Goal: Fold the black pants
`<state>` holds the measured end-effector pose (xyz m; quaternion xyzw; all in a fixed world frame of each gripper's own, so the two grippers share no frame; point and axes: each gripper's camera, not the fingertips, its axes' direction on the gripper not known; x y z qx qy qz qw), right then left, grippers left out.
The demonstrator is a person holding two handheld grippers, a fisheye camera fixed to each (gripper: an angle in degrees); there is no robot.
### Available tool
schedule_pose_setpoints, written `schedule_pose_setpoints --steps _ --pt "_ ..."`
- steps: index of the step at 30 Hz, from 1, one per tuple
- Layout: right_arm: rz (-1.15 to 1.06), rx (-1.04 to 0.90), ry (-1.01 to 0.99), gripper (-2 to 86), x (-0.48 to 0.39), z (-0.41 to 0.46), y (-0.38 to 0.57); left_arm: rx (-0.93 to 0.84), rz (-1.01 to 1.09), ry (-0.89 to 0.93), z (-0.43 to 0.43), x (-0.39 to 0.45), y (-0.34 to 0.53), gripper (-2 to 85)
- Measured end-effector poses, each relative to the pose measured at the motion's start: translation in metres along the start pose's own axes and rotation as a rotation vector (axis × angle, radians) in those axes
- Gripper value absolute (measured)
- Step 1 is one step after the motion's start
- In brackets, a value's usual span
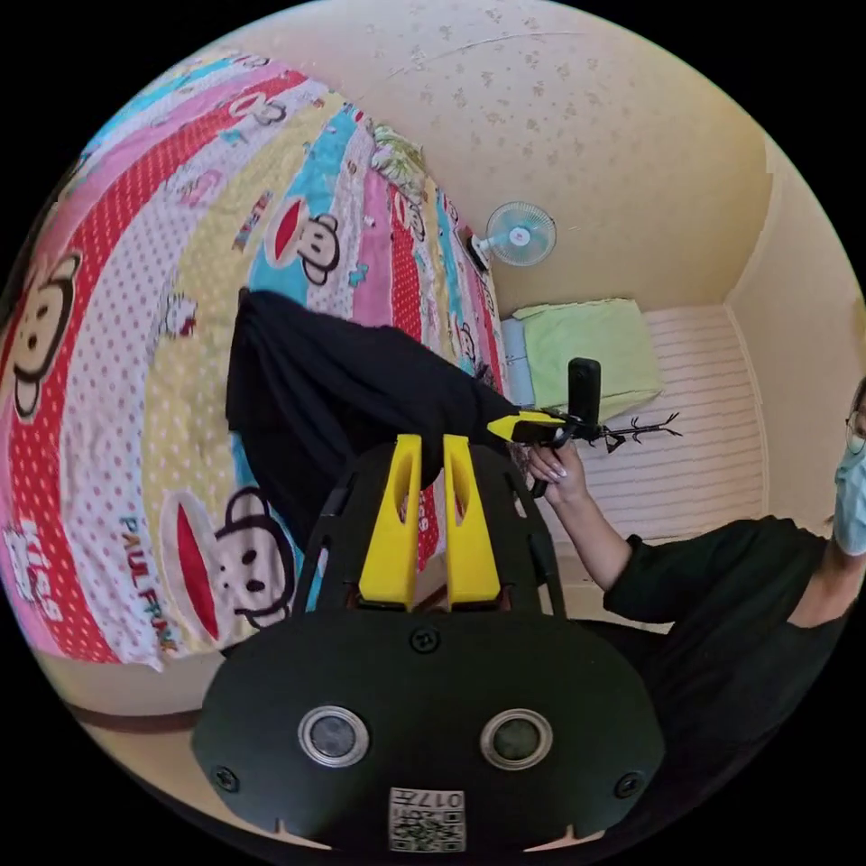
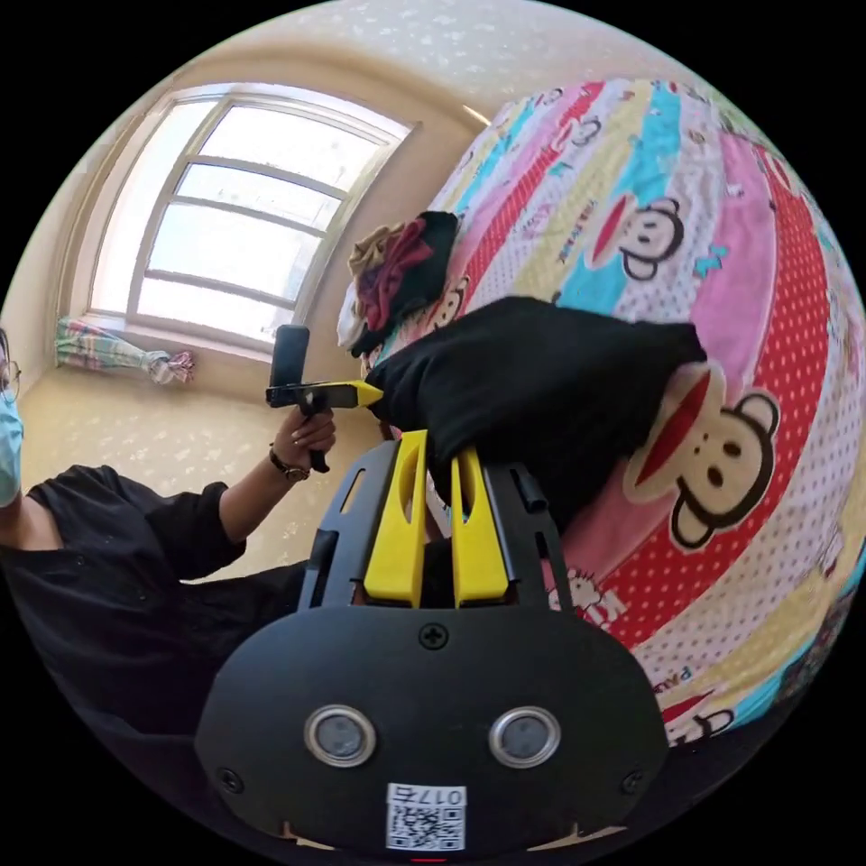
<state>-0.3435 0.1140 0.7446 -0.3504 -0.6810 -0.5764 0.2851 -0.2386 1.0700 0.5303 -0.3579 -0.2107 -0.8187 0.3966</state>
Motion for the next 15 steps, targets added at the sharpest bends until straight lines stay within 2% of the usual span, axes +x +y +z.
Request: schedule_pose_setpoints --steps 2,5,8,12,15 --pt "0.178 -0.054 -0.058 2.4 0.046 0.036 0.049 -0.066 -0.112 0.006 0.032 -0.028 0.029 5.1" --pt "0.311 -0.096 -0.133 4.7 0.083 0.063 0.091 -0.135 -0.260 -0.001 0.065 -0.062 0.067 6.0" --pt "0.361 -0.150 -0.169 9.1 0.103 0.061 0.097 -0.138 -0.337 0.083 0.068 -0.080 0.078 8.0" --pt "0.401 -0.060 -0.217 14.1 0.130 0.014 0.084 0.022 -0.356 0.201 0.027 -0.088 0.061 11.8" --pt "0.429 0.026 -0.180 16.1 0.161 -0.026 0.068 0.083 -0.341 0.203 0.006 -0.097 0.035 15.4"
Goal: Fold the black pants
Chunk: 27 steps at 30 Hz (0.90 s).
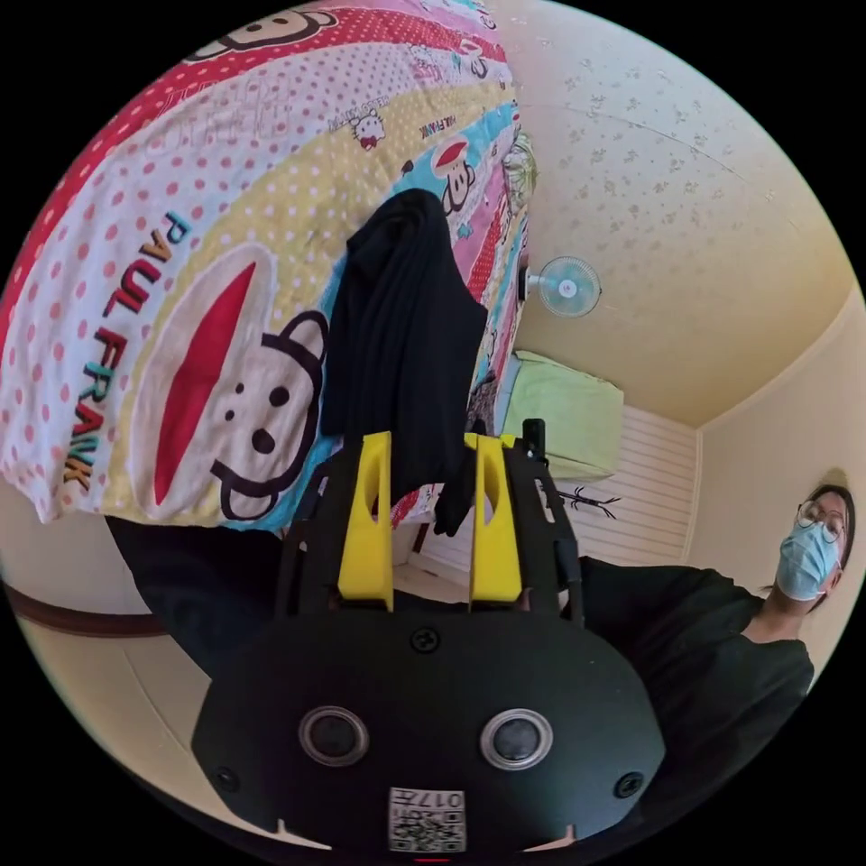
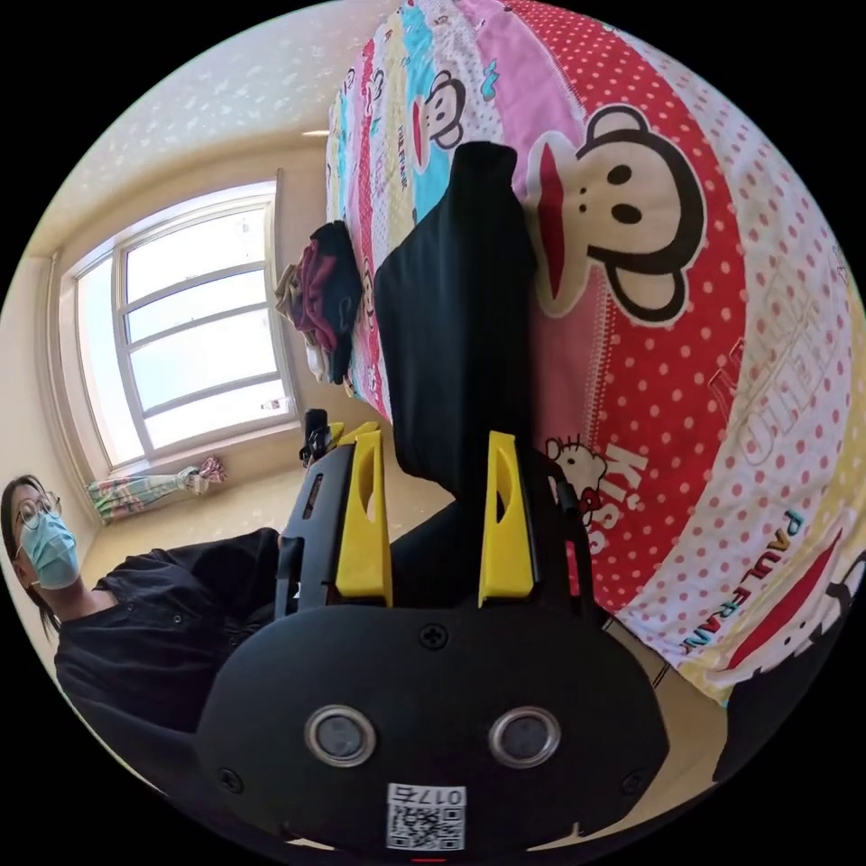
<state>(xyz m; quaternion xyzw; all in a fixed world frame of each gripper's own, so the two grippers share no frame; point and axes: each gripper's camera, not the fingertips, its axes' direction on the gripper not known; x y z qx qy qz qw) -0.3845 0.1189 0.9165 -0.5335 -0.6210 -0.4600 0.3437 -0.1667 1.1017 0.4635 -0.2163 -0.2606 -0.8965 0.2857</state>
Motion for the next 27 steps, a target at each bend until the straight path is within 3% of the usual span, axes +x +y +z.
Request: schedule_pose_setpoints --steps 3,9,15,19,22,27 --pt "0.010 -0.005 0.050 19.8 0.022 -0.011 -0.034 -0.024 0.017 -0.022 0.007 -0.007 -0.034 17.4" --pt "0.007 -0.068 -0.077 23.6 0.074 0.013 -0.083 -0.085 -0.036 0.001 0.045 -0.043 -0.090 19.2" --pt "0.017 0.019 -0.119 18.5 0.114 0.002 -0.081 -0.087 -0.067 0.039 0.089 -0.059 -0.095 13.7" --pt "0.095 0.058 -0.432 13.9 0.151 0.013 -0.061 -0.018 -0.119 0.039 0.095 -0.056 -0.085 12.3" --pt "0.124 0.087 -0.478 12.5 0.155 0.007 -0.043 -0.016 -0.190 0.097 0.092 -0.054 -0.075 10.3" --pt "0.054 -0.121 -0.398 9.6 0.107 0.003 -0.022 -0.146 -0.152 0.068 0.069 -0.014 -0.052 8.8"
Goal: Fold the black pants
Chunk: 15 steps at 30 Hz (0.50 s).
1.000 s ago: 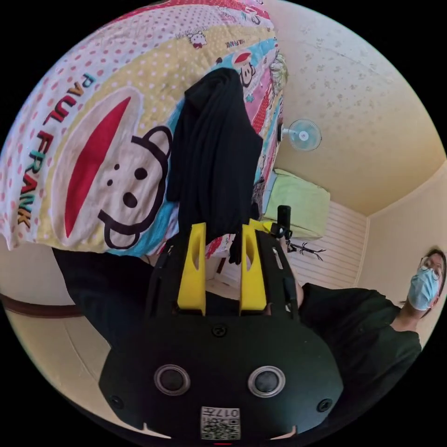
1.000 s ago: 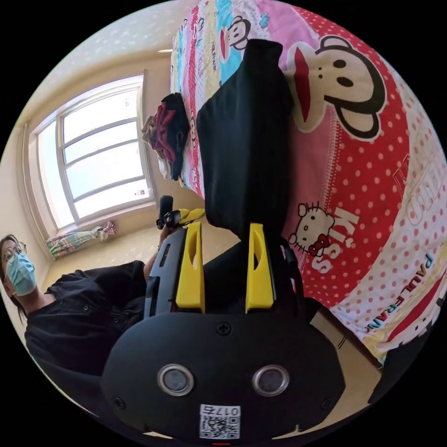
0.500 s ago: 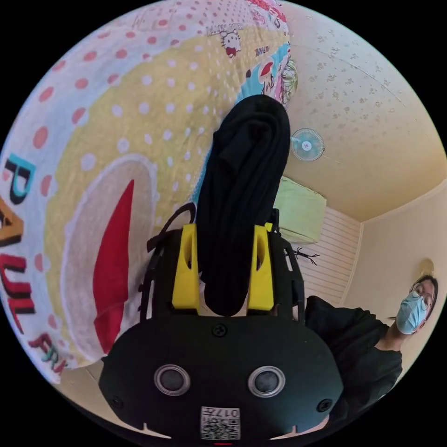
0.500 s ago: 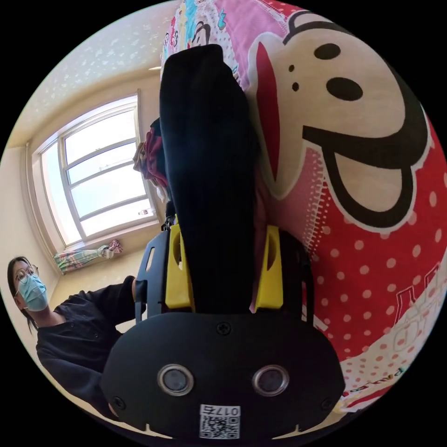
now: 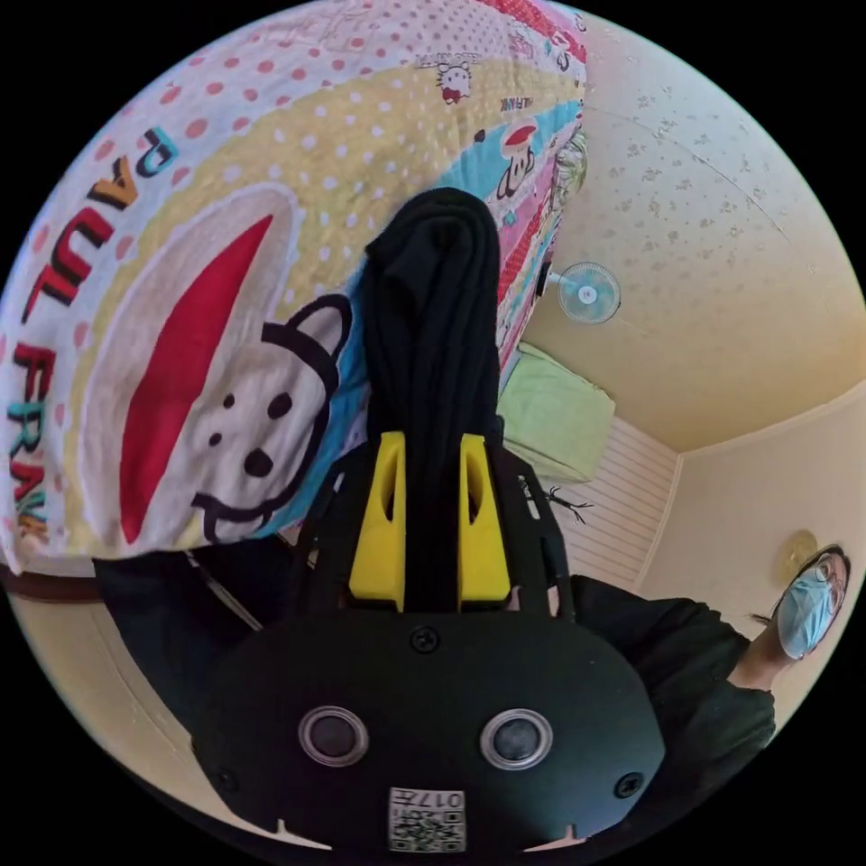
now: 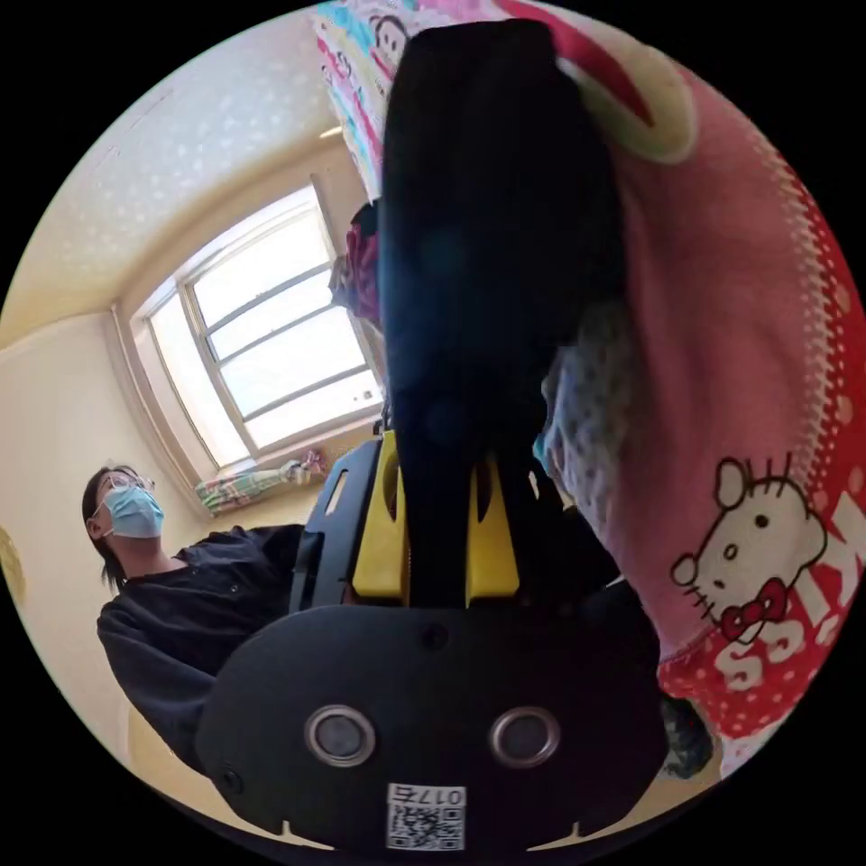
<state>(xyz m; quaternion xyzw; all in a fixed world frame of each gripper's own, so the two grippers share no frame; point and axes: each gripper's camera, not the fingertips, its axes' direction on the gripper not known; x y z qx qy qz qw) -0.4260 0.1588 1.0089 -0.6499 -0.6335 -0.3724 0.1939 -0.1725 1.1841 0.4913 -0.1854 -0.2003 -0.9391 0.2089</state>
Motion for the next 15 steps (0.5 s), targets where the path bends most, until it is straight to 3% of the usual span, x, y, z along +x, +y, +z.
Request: schedule_pose_setpoints --steps 3,8,15 --pt "-0.065 -0.145 0.069 8.1 -0.052 0.025 0.007 -0.039 0.034 -0.027 -0.025 0.034 0.027 8.7" --pt "-0.208 -0.315 0.133 7.6 -0.150 0.104 -0.023 0.075 0.063 -0.068 -0.099 0.083 0.064 8.6" --pt "-0.540 -0.475 0.108 7.5 -0.306 0.258 -0.112 0.513 0.268 -0.173 -0.280 0.188 0.116 8.5"
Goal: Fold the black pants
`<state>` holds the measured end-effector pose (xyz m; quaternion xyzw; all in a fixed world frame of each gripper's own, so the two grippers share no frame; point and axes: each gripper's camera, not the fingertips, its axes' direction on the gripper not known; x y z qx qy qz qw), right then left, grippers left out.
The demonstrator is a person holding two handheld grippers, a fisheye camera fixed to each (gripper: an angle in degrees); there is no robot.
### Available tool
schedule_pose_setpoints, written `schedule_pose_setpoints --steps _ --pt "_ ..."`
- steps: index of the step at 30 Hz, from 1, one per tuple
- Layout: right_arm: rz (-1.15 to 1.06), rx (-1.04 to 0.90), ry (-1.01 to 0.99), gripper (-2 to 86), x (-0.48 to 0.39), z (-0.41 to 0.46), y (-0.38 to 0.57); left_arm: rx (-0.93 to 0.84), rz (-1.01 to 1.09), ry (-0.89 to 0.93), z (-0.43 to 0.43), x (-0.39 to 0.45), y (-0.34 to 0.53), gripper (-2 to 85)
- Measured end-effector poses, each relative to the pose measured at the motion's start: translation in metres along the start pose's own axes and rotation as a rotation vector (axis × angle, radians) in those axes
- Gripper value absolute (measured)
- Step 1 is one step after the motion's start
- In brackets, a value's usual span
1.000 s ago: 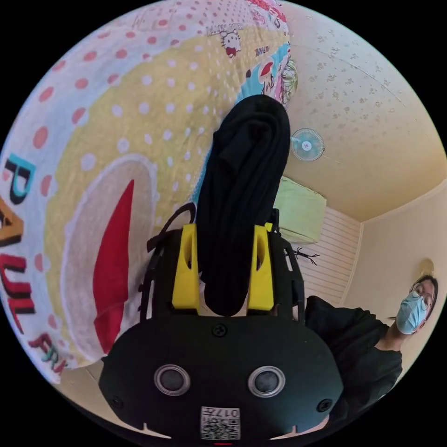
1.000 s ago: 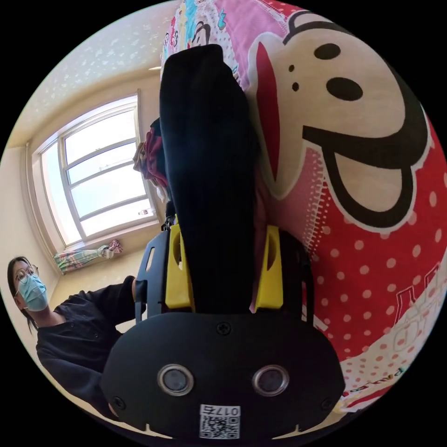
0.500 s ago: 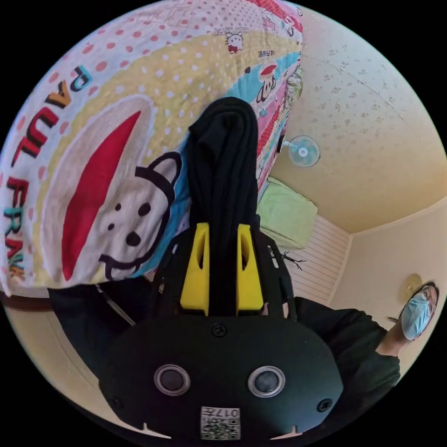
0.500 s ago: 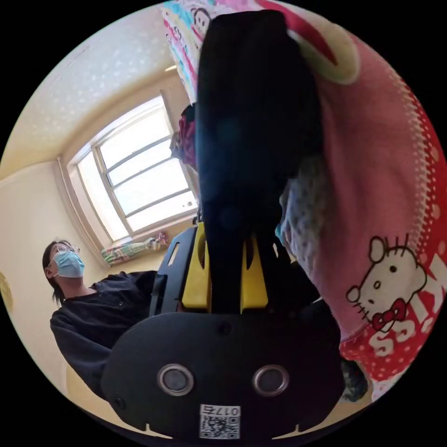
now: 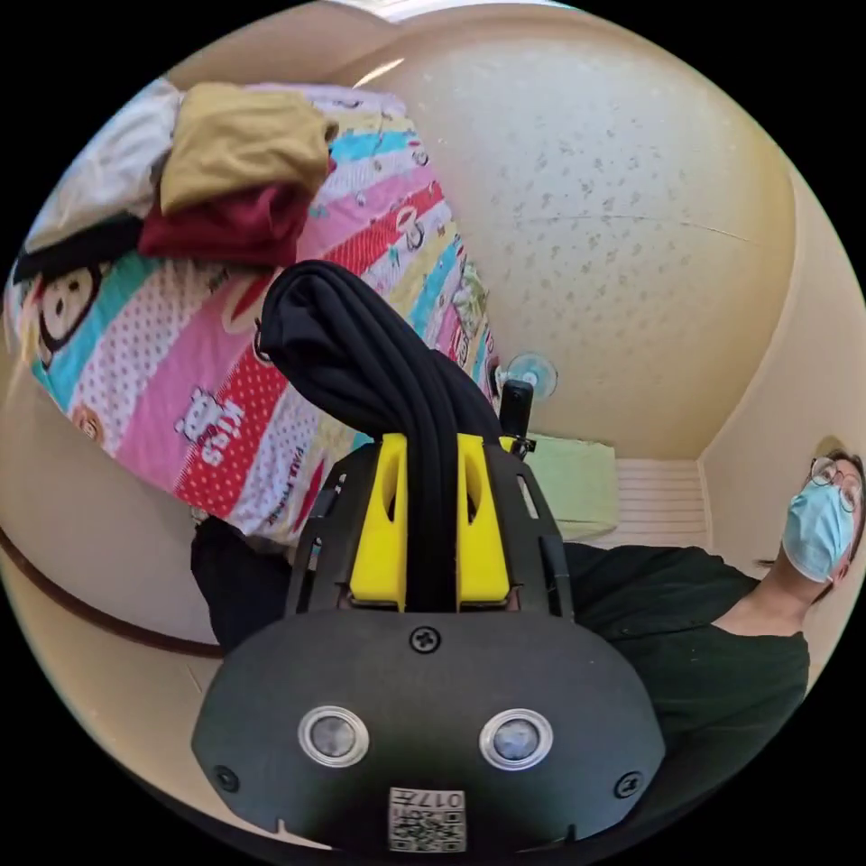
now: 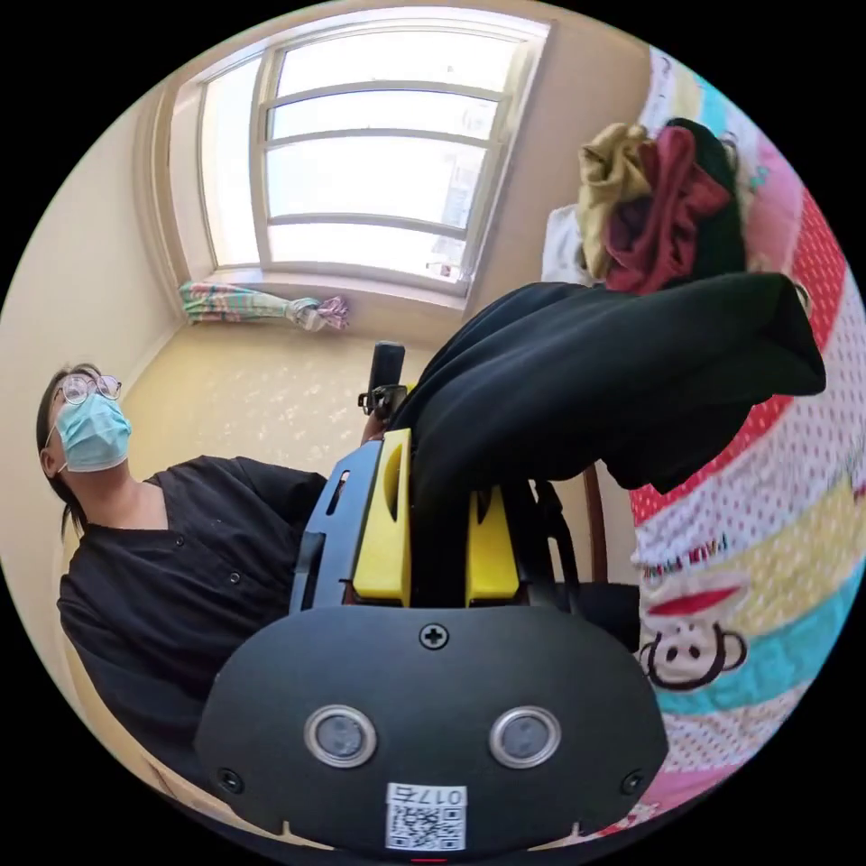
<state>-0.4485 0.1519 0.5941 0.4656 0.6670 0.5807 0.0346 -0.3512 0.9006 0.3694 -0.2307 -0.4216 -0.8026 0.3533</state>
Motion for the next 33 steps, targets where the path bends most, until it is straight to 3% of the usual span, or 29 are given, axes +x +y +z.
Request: schedule_pose_setpoints --steps 4,8,12,15,17,21,24,27,29,30,33 --pt "-0.203 -0.077 0.055 7.8 -0.048 0.065 -0.161 0.221 0.140 -0.176 -0.104 0.032 -0.061 8.6" --pt "-0.268 -0.071 0.150 8.6 -0.061 0.129 -0.298 0.354 0.163 -0.291 -0.160 0.024 -0.127 9.5" --pt "-0.062 -0.092 0.267 11.7 0.011 0.184 -0.378 0.406 -0.114 -0.461 -0.168 -0.053 -0.201 12.2" --pt "0.201 -0.192 0.502 12.1 0.094 0.214 -0.371 0.243 -0.428 -0.589 -0.127 -0.147 -0.213 11.3" --pt "0.226 -0.276 0.502 6.0 0.124 0.214 -0.316 0.098 -0.580 -0.557 -0.091 -0.199 -0.190 9.1" --pt "0.281 -0.416 0.486 2.0 0.137 0.183 -0.176 -0.220 -0.733 -0.483 0.004 -0.263 -0.092 0.0" --pt "0.490 -0.496 0.594 1.1 0.127 0.130 -0.040 -0.477 -0.843 -0.502 0.061 -0.280 -0.010 -0.8" --pt "0.910 -0.518 0.697 0.7 0.113 0.062 0.109 -0.810 -0.974 -0.610 0.102 -0.282 0.073 -1.0" --pt "1.300 -0.360 0.708 0.5 0.069 0.011 0.238 -1.036 -1.045 -0.619 0.119 -0.274 0.119 -1.0" --pt "1.366 -0.294 0.691 0.5 0.052 0.002 0.268 -1.128 -1.067 -0.633 0.123 -0.264 0.136 -1.0" --pt "1.647 0.031 0.661 0.4 -0.043 -0.014 0.396 -1.126 -1.052 -0.651 0.122 -0.235 0.133 -0.8"
